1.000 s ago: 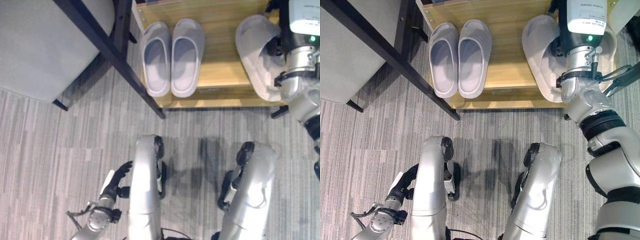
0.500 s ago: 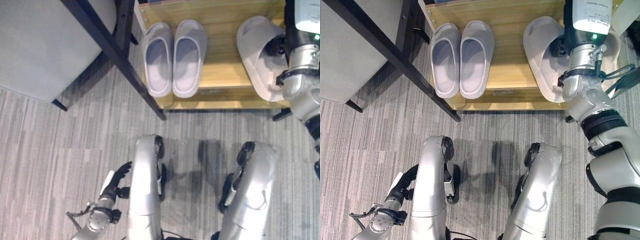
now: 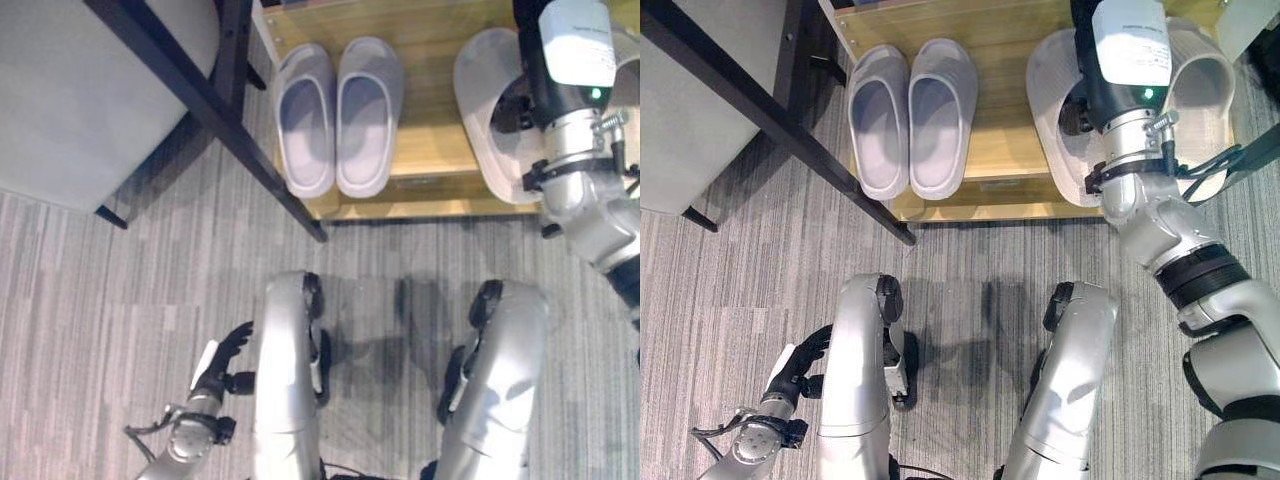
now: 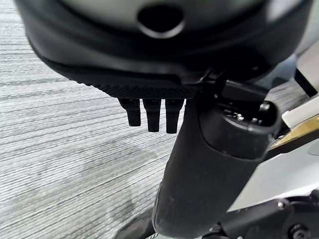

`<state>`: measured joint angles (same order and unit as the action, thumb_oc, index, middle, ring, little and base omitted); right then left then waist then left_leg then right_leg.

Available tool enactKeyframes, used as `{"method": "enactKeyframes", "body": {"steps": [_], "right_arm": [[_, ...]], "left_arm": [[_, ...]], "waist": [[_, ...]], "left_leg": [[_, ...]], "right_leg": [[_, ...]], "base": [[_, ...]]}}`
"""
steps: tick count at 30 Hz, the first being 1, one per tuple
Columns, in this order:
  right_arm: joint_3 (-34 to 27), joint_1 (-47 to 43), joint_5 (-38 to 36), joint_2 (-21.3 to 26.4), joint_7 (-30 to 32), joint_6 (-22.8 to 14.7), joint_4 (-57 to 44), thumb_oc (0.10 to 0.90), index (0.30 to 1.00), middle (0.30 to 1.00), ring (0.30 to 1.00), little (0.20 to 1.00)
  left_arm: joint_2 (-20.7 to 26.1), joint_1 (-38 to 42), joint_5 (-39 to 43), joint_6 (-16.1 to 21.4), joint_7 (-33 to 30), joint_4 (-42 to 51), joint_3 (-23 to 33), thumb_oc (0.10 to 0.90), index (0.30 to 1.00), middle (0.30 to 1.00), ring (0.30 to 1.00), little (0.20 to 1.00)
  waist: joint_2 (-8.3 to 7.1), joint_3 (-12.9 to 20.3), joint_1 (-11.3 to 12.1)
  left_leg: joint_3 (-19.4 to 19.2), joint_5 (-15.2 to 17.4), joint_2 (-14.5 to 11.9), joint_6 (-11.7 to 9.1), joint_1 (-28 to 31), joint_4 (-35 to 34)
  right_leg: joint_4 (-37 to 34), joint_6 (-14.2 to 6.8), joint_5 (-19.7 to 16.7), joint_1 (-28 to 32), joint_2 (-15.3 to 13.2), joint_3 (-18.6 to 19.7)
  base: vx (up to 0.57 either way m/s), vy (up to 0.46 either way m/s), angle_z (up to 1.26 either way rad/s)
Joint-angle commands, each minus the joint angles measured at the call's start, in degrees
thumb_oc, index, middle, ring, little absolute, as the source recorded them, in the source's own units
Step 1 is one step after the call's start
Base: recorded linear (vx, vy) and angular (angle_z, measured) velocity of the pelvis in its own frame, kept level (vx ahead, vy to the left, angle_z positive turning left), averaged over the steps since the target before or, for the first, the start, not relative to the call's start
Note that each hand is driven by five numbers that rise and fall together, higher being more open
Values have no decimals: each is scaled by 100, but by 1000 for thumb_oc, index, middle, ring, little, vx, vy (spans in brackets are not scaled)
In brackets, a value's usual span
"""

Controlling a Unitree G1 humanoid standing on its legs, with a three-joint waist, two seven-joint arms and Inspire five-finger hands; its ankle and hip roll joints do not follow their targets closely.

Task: Arrange the slippers neatly on the shoe rack.

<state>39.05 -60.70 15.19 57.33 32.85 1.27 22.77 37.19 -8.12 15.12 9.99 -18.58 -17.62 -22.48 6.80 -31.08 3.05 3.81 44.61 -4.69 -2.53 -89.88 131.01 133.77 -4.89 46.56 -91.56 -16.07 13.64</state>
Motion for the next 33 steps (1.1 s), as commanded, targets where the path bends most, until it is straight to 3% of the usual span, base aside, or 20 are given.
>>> {"method": "enactKeyframes", "body": {"steps": [1,11,14,18,24,25,33], "right_arm": [[-697,-582,156,524,249,-219,-647,800,900,900,900,900],[-1686,595,161,945,84,-401,-1923,800,900,900,900,900],[-2102,1069,-15,1011,3,-589,-2530,800,900,900,900,900],[-2176,1159,-453,959,-177,-820,-2822,800,900,900,900,900],[-1360,237,-813,1033,-445,-873,-2573,800,900,900,900,900],[-898,-266,-918,1064,-536,-843,-2330,800,900,900,900,900],[678,-1865,-975,966,-836,-710,-1295,800,900,900,900,900]], "left_arm": [[-13,-383,-138,164,-259,335,286,800,900,900,900,900],[-60,-504,-238,102,-222,444,460,800,900,900,900,900],[-97,-542,-279,84,-227,491,516,800,900,900,900,900],[-48,-516,-275,94,-185,533,531,800,900,900,900,900],[23,-427,-204,114,-139,432,477,800,900,900,900,900],[44,-418,-151,124,-125,379,478,800,900,900,900,900],[148,-433,-20,187,-46,229,446,800,900,900,900,900]], "waist": [[-67,129,135],[-133,129,51],[-153,129,8],[-168,129,31],[-183,129,139],[-201,129,173],[-341,129,325]], "left_leg": [[117,174,-18,5,-7,-120],[97,203,-30,-9,-7,-94],[92,236,-35,-12,-7,-63],[106,262,-38,-21,-7,-25],[122,248,-40,-37,-7,-5],[122,234,-47,-41,-7,2],[179,204,-46,-80,-7,-15]], "right_leg": [[311,751,-157,160,-22,117],[318,713,-140,160,-35,100],[329,707,-107,160,-46,90],[355,693,-119,160,-45,111],[366,681,-158,160,-45,120],[373,678,-174,160,-54,123],[347,657,-247,160,-74,173]], "base": [[0,0,0],[0,0,0],[0,0,0],[0,0,0],[0,0,0],[0,0,0],[0,0,0]]}}
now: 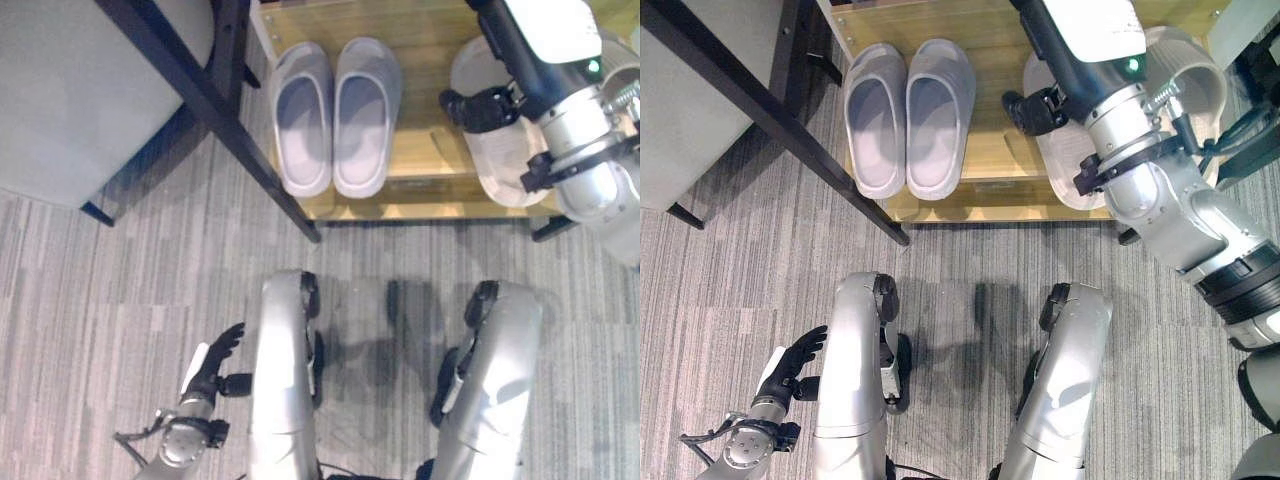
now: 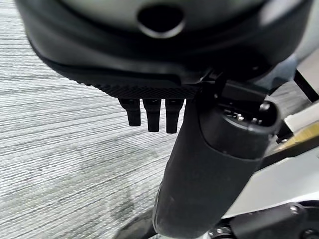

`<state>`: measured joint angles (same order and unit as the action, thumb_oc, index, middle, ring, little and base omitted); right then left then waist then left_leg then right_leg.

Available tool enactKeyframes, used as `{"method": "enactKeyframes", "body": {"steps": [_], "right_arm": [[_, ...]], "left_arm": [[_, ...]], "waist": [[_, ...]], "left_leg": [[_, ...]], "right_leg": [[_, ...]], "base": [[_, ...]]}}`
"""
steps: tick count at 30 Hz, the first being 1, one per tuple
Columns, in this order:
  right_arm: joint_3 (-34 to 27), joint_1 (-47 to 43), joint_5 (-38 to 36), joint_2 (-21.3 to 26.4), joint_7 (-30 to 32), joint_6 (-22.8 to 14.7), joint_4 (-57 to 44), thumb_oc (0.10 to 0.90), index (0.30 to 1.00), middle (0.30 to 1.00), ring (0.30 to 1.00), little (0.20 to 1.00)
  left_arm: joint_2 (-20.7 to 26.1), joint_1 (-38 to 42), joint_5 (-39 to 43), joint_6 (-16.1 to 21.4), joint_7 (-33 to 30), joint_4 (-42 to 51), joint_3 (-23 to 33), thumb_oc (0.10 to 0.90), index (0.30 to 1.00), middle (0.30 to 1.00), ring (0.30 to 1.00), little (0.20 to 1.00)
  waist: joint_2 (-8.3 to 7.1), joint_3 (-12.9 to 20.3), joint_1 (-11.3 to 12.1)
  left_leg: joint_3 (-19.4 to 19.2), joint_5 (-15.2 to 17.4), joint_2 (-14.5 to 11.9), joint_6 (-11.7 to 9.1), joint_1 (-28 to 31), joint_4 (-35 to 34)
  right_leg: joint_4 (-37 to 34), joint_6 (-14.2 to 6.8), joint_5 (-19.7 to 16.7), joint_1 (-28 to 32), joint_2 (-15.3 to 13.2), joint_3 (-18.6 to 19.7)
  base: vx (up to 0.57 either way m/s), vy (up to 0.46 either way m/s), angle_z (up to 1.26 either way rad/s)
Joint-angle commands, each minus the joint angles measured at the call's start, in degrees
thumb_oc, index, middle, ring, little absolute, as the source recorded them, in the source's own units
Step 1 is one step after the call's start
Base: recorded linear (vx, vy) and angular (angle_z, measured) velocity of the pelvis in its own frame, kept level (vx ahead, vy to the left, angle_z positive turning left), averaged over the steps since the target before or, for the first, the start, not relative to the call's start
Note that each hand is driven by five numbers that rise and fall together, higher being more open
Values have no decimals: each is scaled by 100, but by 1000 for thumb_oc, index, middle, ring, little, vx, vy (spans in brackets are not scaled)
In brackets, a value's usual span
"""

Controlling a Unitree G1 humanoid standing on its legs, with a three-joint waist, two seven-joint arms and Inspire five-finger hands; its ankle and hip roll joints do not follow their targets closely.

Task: Arrange the slippers neatly on the shoe rack.

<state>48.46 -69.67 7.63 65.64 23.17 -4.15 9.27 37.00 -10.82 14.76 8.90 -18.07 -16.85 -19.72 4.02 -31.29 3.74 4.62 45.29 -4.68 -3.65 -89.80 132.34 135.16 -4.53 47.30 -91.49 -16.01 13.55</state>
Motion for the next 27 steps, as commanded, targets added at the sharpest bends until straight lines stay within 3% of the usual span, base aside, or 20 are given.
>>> {"method": "enactKeyframes", "body": {"steps": [1,6,15,21,27], "right_arm": [[-41,-1199,-176,71,109,-130,237,800,900,900,900,900],[597,-1764,-105,-284,-5,38,976,800,900,900,900,900],[456,-1492,-58,-679,-23,193,1500,800,900,900,900,900],[409,-1328,83,-692,-85,293,1639,800,900,900,900,900],[353,-1107,258,-415,-172,351,1644,800,900,900,900,900]], "left_arm": [[185,-150,9,293,-103,121,149,800,900,900,900,900],[202,-105,57,297,-82,50,81,800,900,900,900,900],[159,-121,15,251,-77,55,24,800,900,900,900,900],[153,-115,-58,227,-71,87,-10,800,900,900,900,900],[118,-164,-133,201,-40,89,15,800,900,900,900,900]], "waist": [[-72,149,274],[-101,149,308],[-66,149,279],[8,149,235],[31,149,191]], "left_leg": [[110,133,-49,26,-16,-148],[112,128,-62,22,-16,-157],[75,140,-78,47,-16,-131],[66,161,-86,87,-16,-114],[66,169,-83,86,-16,-107]], "right_leg": [[205,619,-332,153,-83,187],[172,605,-397,153,-72,201],[167,616,-407,153,-46,218],[108,613,-398,153,-60,174],[96,611,-360,153,-46,167]], "base": [[0,0,0],[0,0,0],[0,0,0],[0,0,0],[0,6,0]]}}
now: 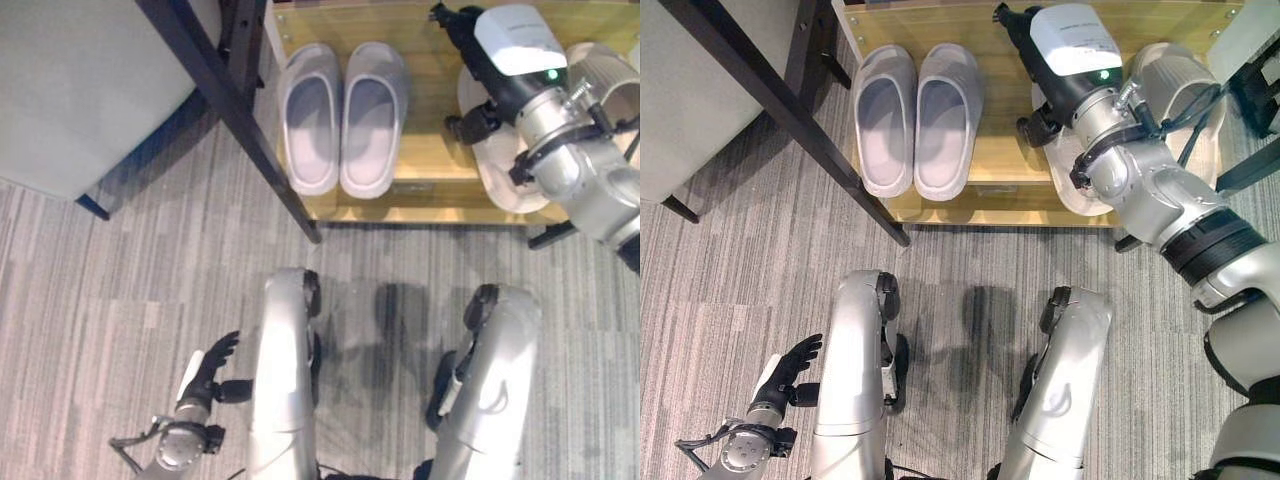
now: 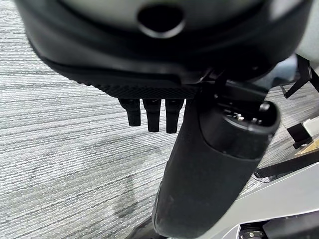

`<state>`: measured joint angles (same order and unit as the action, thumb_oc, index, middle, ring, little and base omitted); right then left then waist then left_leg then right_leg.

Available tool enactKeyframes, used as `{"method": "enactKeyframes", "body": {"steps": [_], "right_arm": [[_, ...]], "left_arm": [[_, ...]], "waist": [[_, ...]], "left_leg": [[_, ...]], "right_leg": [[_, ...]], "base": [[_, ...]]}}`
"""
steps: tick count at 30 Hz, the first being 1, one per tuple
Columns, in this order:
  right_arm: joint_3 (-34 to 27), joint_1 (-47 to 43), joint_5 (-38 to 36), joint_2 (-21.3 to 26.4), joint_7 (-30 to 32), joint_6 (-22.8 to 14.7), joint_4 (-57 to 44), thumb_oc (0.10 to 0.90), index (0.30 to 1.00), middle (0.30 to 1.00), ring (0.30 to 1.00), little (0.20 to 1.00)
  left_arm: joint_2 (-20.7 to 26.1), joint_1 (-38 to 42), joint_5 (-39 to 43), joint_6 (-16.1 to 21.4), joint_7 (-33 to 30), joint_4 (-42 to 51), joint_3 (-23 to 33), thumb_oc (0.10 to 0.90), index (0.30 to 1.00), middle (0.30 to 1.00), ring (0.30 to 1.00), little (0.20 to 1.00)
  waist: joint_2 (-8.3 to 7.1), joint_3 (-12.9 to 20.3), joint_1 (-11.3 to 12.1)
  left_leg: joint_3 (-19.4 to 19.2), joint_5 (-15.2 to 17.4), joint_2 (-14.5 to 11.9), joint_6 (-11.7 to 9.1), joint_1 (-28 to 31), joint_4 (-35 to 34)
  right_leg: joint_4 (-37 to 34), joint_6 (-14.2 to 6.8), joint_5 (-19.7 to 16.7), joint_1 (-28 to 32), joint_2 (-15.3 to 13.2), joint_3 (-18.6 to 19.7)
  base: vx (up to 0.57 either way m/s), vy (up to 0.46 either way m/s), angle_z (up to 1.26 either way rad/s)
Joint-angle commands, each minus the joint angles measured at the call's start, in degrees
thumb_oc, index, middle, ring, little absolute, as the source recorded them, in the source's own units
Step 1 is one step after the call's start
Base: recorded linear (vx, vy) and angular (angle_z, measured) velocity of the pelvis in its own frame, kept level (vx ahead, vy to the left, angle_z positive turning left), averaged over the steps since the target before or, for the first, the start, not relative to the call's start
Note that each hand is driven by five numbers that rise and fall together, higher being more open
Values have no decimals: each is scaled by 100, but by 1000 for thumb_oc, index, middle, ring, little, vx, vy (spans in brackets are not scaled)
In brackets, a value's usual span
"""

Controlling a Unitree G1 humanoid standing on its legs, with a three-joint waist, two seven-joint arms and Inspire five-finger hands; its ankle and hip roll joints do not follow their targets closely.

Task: Arrange the slippers neatly on the shoe rack.

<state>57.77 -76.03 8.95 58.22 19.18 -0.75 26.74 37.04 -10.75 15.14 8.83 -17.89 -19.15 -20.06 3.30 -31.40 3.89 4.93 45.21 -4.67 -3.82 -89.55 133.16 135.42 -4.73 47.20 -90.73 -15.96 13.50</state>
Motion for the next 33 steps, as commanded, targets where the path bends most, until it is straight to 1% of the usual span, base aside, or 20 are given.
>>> {"method": "enactKeyframes", "body": {"steps": [1,7,11,13,20,25,27,29,33], "right_arm": [[-599,-427,168,404,212,23,-111,800,900,900,900,900],[-748,-131,245,760,82,71,-199,800,900,900,900,900],[-933,221,228,1096,-113,129,-122,800,900,900,900,900],[-959,292,270,1172,-126,139,-48,800,900,900,900,900],[-1129,467,331,1200,-93,194,217,800,900,900,900,900],[-1342,581,332,1146,25,157,98,800,900,900,900,900],[-1521,668,311,1103,126,116,-104,800,900,900,900,900],[-1881,849,258,1040,310,13,-500,800,900,900,900,900],[-2215,1012,186,975,457,-83,-917,800,900,900,900,900]], "left_arm": [[106,-181,-188,204,-41,323,66,800,900,900,900,900],[101,-241,-244,184,-19,389,140,800,900,900,900,900],[85,-321,-294,156,57,393,187,800,900,900,900,900],[91,-349,-306,156,72,407,188,800,900,900,900,900],[74,-409,-290,158,111,417,198,800,900,900,900,900],[19,-356,-287,160,113,383,205,800,900,900,900,900],[-3,-343,-289,162,99,380,216,800,900,900,900,900],[-37,-320,-297,170,77,365,250,800,900,900,900,900],[-47,-272,-292,176,49,334,275,800,900,900,900,900]], "waist": [[106,161,166],[111,161,136],[120,161,109],[124,161,108],[142,161,113],[140,161,85],[125,161,77],[105,161,67],[85,161,65]], "left_leg": [[37,182,-81,100,-40,-184],[35,183,-69,91,-40,-184],[27,181,-61,77,-40,-197],[20,186,-58,74,-40,-207],[3,194,-46,66,-40,-230],[2,198,-43,57,-40,-224],[-20,191,-51,53,-40,-215],[-36,192,-38,47,-40,-211],[-35,201,-17,38,-40,-203]], "right_leg": [[79,629,-342,78,-48,175],[75,615,-333,78,-47,180],[63,622,-315,78,-54,173],[54,622,-308,78,-56,163],[52,627,-299,78,-38,162],[60,624,-287,78,-34,158],[83,624,-289,78,-24,169],[105,622,-299,78,-7,178],[119,624,-290,78,7,179]], "base": [[0,0,0],[0,0,0],[0,0,0],[0,0,0],[0,0,0],[0,0,0],[0,0,0],[0,0,0],[0,0,0]]}}
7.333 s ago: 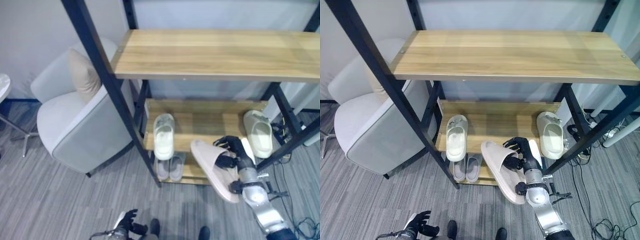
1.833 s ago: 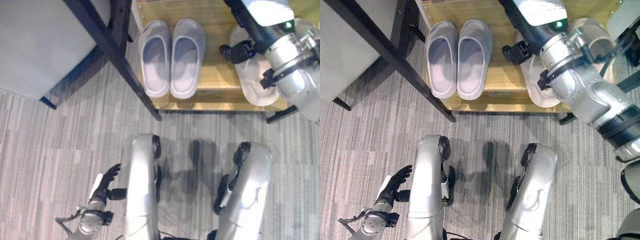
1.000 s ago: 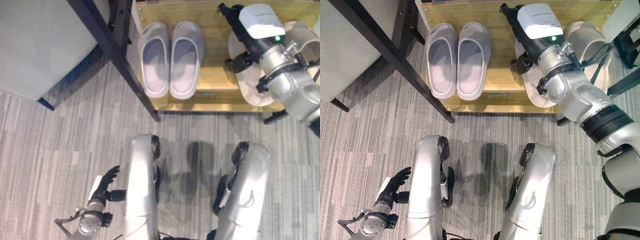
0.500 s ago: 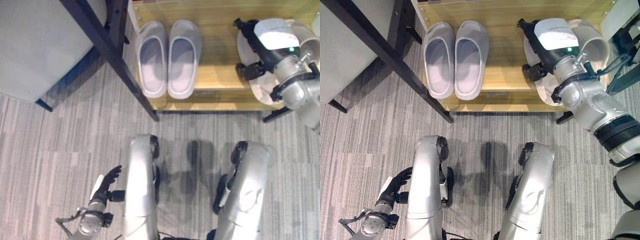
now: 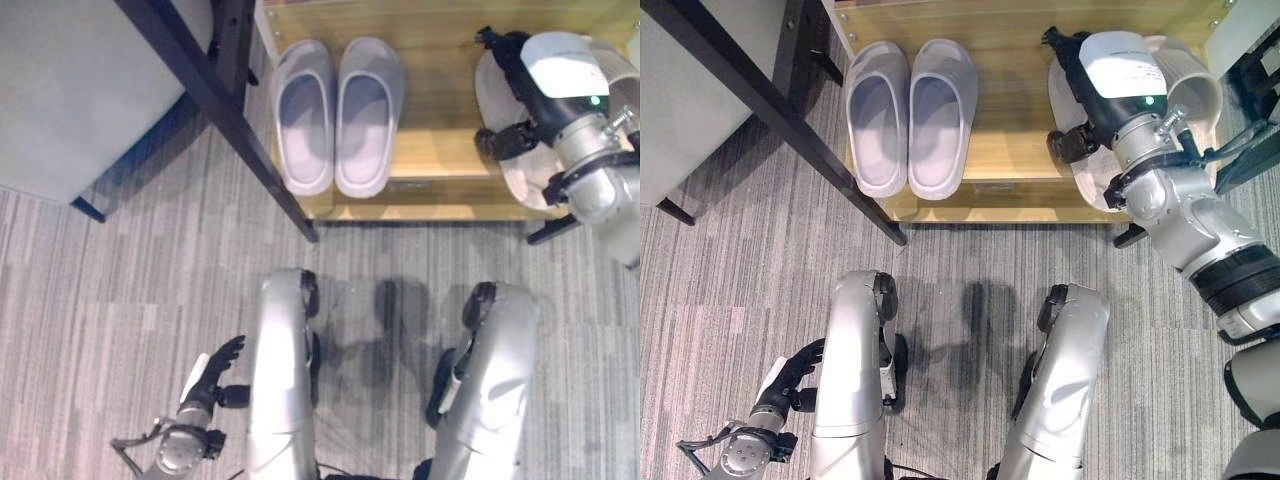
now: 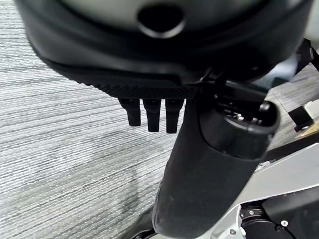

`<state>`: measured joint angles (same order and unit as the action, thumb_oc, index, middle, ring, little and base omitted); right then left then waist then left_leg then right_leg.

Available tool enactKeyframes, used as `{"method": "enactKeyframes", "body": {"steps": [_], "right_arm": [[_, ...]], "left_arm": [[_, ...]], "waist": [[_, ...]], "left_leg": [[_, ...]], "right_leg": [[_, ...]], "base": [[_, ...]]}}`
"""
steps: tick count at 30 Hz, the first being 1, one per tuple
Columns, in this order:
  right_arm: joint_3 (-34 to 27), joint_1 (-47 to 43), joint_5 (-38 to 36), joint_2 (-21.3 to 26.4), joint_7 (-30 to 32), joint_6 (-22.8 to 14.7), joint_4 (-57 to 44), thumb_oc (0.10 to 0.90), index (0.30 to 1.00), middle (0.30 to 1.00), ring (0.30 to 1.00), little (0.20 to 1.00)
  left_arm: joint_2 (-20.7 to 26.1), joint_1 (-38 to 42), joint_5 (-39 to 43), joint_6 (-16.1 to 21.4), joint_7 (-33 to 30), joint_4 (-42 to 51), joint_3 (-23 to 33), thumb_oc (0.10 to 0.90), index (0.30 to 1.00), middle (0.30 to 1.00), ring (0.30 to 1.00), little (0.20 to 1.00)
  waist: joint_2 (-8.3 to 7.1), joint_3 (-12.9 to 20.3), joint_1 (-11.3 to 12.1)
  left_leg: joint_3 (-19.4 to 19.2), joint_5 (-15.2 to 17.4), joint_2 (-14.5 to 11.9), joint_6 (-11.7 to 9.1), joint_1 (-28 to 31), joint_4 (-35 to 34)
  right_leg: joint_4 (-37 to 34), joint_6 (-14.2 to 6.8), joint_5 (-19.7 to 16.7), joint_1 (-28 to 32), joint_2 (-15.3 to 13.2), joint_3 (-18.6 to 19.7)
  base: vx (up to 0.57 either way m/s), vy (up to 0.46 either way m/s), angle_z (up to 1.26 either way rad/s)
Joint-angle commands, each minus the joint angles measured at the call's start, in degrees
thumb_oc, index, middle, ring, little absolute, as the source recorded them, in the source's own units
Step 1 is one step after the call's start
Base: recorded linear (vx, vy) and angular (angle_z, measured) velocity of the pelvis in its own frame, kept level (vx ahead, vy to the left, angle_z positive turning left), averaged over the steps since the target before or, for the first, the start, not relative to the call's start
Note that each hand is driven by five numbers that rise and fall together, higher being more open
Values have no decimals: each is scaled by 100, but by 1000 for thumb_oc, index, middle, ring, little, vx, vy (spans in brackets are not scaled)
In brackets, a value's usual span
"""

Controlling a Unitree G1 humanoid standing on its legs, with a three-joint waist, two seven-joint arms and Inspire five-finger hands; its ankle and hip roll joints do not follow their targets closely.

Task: Arrange the slippers neatly on the shoe rack.

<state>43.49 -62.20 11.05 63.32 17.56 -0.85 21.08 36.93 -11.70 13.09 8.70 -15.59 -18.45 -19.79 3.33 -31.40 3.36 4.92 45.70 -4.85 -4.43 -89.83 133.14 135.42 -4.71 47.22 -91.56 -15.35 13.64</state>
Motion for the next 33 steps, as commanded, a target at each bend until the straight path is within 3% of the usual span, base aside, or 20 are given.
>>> {"method": "enactKeyframes", "body": {"steps": [1,17,20,23,24,27,29,33], "right_arm": [[-860,-348,-40,438,656,-112,-488,800,900,900,900,900],[-1831,397,-445,-153,1029,-627,-2339,800,900,900,900,900],[-2147,725,-558,-127,1030,-731,-2708,800,900,900,900,900],[-3033,1726,-666,-124,971,-1072,-3706,800,900,900,900,900],[-3097,1790,-664,-124,961,-1064,-3740,800,900,900,900,900],[-3966,2599,-620,-193,966,-1334,-4446,800,900,900,900,900],[-4337,2757,-533,-171,948,-1386,-4687,800,900,900,900,900],[-4938,3133,-410,-279,919,-1422,-4714,800,900,900,900,900]], "left_arm": [[-47,-181,-82,190,-191,270,250,800,900,900,900,900],[-66,-44,-82,245,-336,342,268,800,900,900,900,900],[-95,-51,-46,289,-369,372,377,800,900,900,900,900],[-295,-122,4,399,-458,418,708,800,900,900,900,900],[-277,-115,3,400,-457,418,697,800,900,900,900,900],[-351,231,-174,472,-552,520,952,800,900,900,900,900],[-386,584,-225,516,-590,558,1074,800,900,900,900,900],[-493,1258,-334,591,-636,525,1204,800,900,900,900,900]], "waist": [[84,160,118],[59,160,35],[10,160,13],[-200,160,-21],[-205,160,-2],[-432,160,58],[-476,160,105],[-275,165,34]], "left_leg": [[-25,142,-3,97,-13,-178],[-37,134,-2,106,-13,-104],[-53,99,24,107,-13,-182],[-150,-25,34,85,-13,-557],[-152,-35,36,87,-13,-565],[-187,-490,56,59,-13,-1928],[-157,-880,101,99,-13,-2708],[22,-1688,130,228,-13,-3940]], "right_leg": [[140,623,-293,161,-42,176],[152,627,-297,161,-54,139],[66,643,-341,161,-61,140],[-358,667,-573,161,-29,67],[-365,669,-582,161,-31,66],[-1692,698,-900,163,28,-202],[-2433,699,-1134,171,88,-427],[-3817,600,-1660,442,21,-1125]], "base": [[0,0,0],[0,0,0],[0,0,0],[-15,-1,0],[-123,-16,-4],[-171,-25,-17],[-257,-7,-33],[-208,20,-14]]}}
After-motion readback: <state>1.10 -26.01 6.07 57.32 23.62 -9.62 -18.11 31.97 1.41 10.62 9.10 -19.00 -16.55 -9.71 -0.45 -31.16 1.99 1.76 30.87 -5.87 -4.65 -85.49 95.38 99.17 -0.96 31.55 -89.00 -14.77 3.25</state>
